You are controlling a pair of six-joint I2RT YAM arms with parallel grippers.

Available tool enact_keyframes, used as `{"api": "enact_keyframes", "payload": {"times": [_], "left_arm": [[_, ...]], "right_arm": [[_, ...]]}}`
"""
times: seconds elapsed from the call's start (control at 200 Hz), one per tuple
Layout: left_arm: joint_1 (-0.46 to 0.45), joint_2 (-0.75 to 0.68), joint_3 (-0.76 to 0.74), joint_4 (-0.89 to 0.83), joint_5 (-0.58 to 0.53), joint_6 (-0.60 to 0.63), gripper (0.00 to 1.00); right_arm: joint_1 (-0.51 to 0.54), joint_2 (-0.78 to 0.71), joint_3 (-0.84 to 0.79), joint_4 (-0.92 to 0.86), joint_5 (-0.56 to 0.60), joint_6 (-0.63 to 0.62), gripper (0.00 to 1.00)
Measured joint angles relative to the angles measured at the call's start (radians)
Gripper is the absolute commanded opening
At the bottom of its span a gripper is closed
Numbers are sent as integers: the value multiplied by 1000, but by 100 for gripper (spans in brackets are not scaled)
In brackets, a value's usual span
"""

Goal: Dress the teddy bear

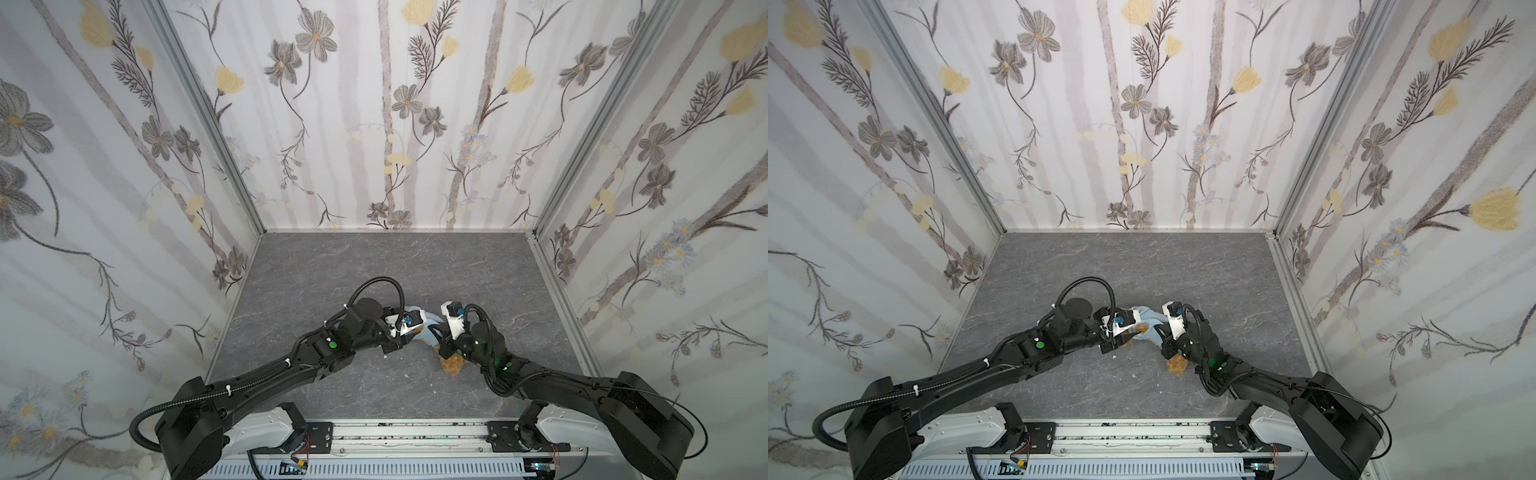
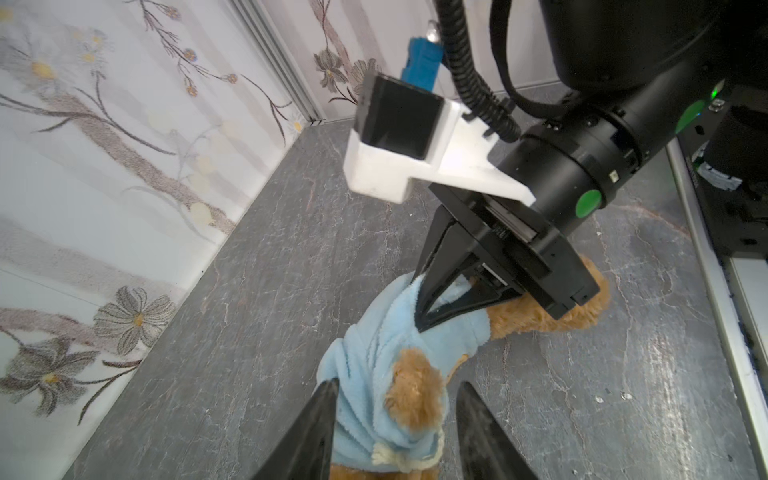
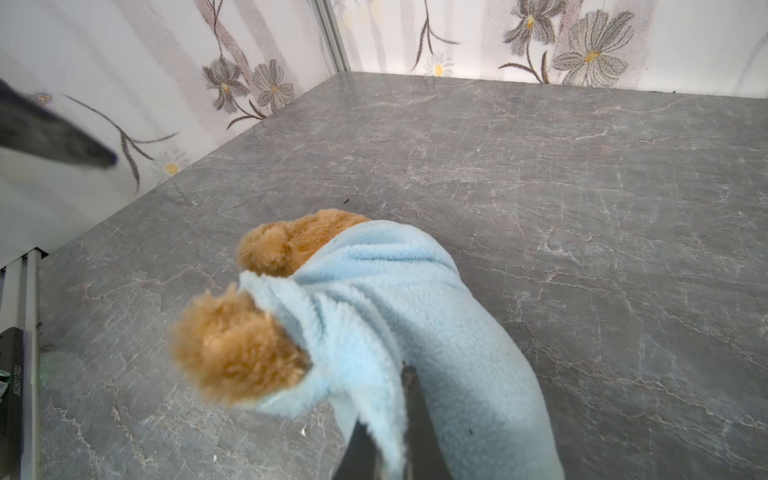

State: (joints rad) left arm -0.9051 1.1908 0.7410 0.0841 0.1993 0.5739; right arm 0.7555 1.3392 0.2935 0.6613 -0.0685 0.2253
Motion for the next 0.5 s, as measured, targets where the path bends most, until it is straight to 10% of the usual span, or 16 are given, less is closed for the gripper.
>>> {"api": "enact_keyframes", "payload": {"times": [0.5], "left_arm": [[-50,219,80,-30,-161,108,20]], "right_arm": [[8,11,5,1,2,0,0]]}}
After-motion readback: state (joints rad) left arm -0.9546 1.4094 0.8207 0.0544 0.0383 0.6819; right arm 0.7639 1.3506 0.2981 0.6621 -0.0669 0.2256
